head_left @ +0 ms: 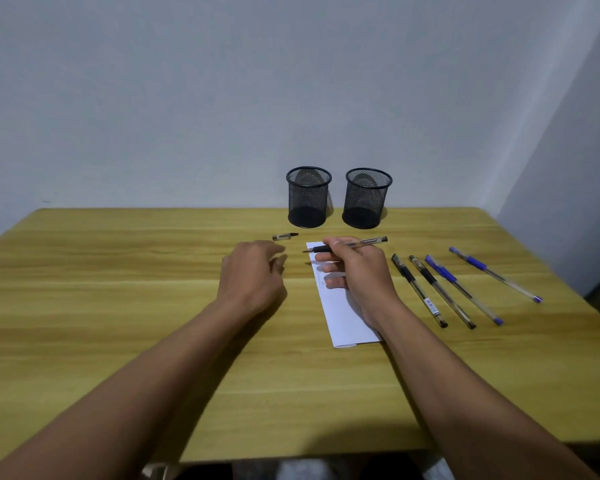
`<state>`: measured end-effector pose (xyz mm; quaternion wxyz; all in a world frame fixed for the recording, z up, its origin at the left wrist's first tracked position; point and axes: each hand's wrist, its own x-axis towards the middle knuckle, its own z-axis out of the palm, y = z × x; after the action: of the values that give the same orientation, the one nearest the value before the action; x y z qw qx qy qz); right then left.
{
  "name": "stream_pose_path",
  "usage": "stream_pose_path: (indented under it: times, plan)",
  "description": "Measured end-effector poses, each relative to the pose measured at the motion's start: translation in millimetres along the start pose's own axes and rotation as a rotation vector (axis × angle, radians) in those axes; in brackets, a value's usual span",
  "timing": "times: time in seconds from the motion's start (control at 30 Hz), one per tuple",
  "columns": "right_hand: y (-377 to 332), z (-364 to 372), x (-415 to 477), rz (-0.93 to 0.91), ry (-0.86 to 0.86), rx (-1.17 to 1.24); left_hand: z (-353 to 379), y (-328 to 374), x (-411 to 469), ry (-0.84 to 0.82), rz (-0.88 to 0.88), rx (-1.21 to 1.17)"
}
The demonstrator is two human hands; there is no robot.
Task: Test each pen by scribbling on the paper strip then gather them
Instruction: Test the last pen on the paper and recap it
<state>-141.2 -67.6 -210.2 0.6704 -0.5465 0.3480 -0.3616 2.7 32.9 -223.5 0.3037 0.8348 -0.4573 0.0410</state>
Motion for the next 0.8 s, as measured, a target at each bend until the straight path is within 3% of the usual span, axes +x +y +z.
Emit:
stream_pose_path:
  times: [0.17, 0.3, 0.67, 0.8]
  plan:
    - [-4.8, -2.2, -2.6, 0.027, 0.009, -0.016, -9.0, 13.6, -42.4, -0.193, 0.118, 0.054]
    - [-1.2, -2.8, 0.9, 0.039, 0.000, -0.034, -9.0, 21.2, -51.6, -0.318, 0.073, 0.146]
    - [5.3, 5.3, -0.3, 0.027, -0.020, -0.014, -8.8, 22.8, -53.3, -0.347, 0.039, 0.135]
    - [-4.1, -6.7, -9.2, -0.093, -0.034, -0.262, -8.5, 19.2, -49.3, -0.359, 0.022, 0.123]
